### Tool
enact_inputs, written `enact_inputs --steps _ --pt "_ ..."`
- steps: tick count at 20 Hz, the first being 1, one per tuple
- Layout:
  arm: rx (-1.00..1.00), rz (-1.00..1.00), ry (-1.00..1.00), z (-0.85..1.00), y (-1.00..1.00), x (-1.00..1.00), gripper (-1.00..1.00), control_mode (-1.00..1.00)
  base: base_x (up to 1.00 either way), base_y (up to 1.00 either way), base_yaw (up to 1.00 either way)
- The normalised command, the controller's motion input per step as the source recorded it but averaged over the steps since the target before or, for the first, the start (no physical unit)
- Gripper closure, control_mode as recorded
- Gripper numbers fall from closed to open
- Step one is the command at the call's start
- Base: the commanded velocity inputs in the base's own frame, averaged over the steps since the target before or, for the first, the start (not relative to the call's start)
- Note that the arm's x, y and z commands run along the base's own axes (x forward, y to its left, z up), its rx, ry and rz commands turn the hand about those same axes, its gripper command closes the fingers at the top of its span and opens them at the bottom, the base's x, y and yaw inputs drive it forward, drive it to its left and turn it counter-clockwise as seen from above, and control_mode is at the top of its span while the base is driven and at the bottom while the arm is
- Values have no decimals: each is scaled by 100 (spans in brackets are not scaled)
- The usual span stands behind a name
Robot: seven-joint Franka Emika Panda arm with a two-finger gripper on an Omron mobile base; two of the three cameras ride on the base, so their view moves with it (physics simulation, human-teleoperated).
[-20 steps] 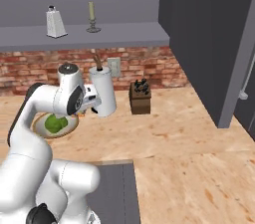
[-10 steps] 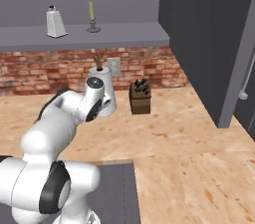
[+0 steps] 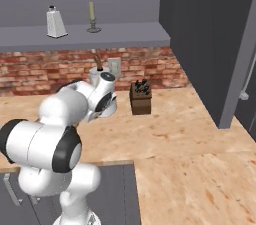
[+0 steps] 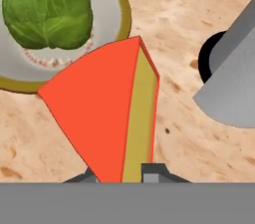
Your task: Pick the cheese from the fridge and the cheese grater from the cabinet and place them next to the salad bowl.
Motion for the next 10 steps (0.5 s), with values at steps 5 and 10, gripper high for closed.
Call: enact_inputs --steps 5,10 --pt "-3 2 10 -26 2 0 100 -100 0 0 0" --pt "0 0 6 -53 9 0 100 -100 0 0 0"
